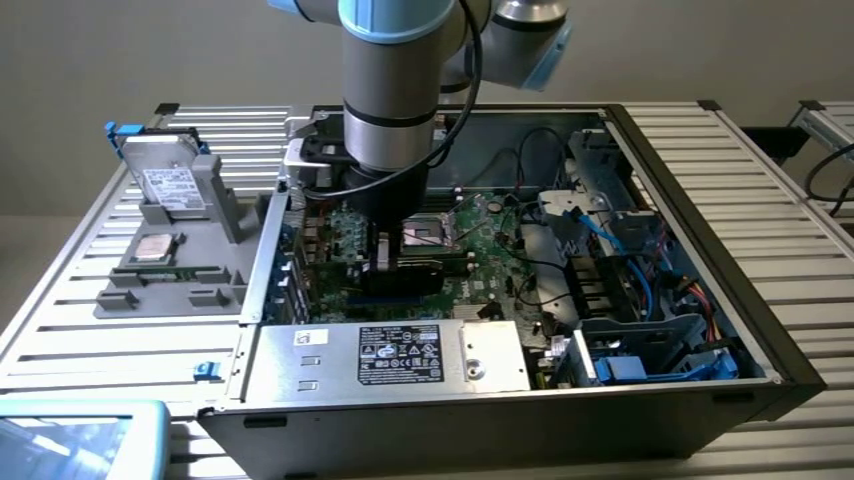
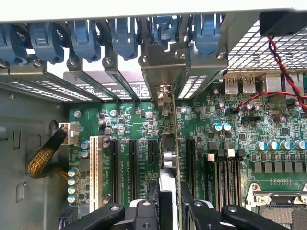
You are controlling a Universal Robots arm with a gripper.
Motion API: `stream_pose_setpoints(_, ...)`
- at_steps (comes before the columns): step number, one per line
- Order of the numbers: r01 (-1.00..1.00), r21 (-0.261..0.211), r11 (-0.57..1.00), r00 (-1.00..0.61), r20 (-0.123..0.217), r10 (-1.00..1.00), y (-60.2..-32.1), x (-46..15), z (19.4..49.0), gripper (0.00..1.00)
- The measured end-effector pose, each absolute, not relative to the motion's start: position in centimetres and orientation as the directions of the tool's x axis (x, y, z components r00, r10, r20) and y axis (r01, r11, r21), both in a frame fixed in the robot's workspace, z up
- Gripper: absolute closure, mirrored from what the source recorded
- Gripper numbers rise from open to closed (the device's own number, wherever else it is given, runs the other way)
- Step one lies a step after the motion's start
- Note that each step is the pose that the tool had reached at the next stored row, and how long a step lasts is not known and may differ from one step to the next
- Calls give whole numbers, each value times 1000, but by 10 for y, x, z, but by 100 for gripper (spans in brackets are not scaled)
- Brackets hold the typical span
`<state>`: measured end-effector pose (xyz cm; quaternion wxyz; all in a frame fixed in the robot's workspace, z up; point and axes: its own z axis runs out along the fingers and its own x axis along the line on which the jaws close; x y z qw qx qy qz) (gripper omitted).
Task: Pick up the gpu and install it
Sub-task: 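Insert the gpu into the slot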
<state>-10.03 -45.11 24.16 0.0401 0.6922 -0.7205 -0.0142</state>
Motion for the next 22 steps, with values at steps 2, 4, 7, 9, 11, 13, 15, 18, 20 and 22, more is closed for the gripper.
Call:
stream_pose_setpoints(2, -996, 76, 41, -39, 38, -999, -451, -100, 242, 72)
stream_pose_setpoints(4, -996, 76, 41, -39, 38, -999, -451, -100, 241, 72)
stream_pose_setpoints(7, -996, 76, 41, -39, 38, -999, -451, -100, 241, 72)
stream_pose_setpoints(9, -996, 76, 41, -39, 38, -999, -451, -100, 241, 72)
stream_pose_setpoints(11, -996, 76, 41, -39, 38, -999, -451, -100, 241, 72)
stream_pose_setpoints(13, -996, 76, 41, -39, 38, -999, -451, -100, 241, 72)
stream_pose_setpoints(15, -996, 76, 41, -39, 38, -999, -451, -100, 241, 72)
stream_pose_setpoints(18, -996, 76, 41, -39, 38, -999, -451, -100, 241, 72)
stream_pose_setpoints(20, -996, 76, 41, -39, 38, -999, -451, -100, 241, 72)
stream_pose_setpoints(22, -996, 77, 41, -39, 38, -999, -451, -100, 240, 72)
